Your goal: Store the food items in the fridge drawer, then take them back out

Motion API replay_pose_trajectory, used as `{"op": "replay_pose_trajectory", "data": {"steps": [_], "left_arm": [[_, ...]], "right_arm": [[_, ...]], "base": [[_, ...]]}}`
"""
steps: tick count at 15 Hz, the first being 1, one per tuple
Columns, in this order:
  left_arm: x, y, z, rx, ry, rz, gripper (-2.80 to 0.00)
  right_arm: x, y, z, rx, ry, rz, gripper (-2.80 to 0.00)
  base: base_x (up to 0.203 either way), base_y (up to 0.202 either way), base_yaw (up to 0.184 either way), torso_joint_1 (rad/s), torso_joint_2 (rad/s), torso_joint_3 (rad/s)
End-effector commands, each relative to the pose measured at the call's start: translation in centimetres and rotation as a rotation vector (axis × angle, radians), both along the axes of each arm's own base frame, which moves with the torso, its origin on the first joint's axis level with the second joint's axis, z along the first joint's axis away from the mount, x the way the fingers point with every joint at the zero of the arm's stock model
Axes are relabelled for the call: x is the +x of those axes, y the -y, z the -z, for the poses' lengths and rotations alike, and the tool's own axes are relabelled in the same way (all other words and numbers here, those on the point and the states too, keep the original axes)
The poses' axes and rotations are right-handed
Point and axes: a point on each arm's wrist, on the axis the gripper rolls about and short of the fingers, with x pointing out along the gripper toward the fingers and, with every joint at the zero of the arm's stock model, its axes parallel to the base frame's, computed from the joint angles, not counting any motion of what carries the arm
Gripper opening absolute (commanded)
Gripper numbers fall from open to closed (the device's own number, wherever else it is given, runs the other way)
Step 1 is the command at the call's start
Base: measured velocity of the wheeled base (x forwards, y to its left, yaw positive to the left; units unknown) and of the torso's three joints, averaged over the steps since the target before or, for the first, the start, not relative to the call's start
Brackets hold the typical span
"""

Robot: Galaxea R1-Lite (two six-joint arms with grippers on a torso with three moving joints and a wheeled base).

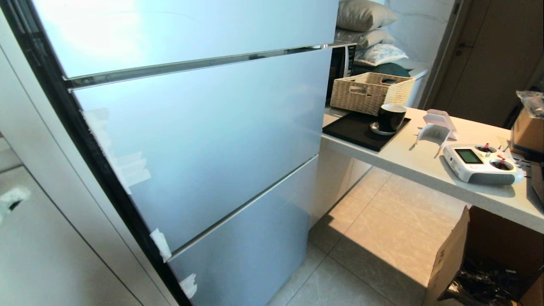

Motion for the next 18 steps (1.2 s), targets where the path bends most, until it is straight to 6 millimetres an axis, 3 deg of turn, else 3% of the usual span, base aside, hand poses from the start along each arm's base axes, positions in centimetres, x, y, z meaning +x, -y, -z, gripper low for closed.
{"op": "replay_pose_trajectory", "data": {"steps": [1,4,10,18], "left_arm": [[5.8,0.1,0.5,-0.014,-0.078,-0.001,-2.8],[9.5,0.2,0.1,-0.027,-0.013,-0.047,-2.8],[12.5,0.2,0.6,-0.043,0.022,-0.128,-2.8],[12.9,2.6,1.9,-0.036,-0.02,-0.031,-2.8]], "right_arm": [[0.0,0.0,0.0,0.0,-0.001,-0.001,-2.8],[0.0,0.0,0.0,0.0,-0.001,-0.001,-2.8],[0.0,0.0,0.0,0.0,-0.001,-0.001,-2.8],[0.0,0.0,0.0,0.0,-0.001,-0.001,-2.8]], "base": [[0.0,0.0,0.0,0.0,0.0,0.0],[0.0,0.0,0.0,0.0,0.0,0.0],[0.0,0.0,0.0,0.0,0.0,0.0],[0.0,0.0,0.0,0.0,0.0,0.0]]}}
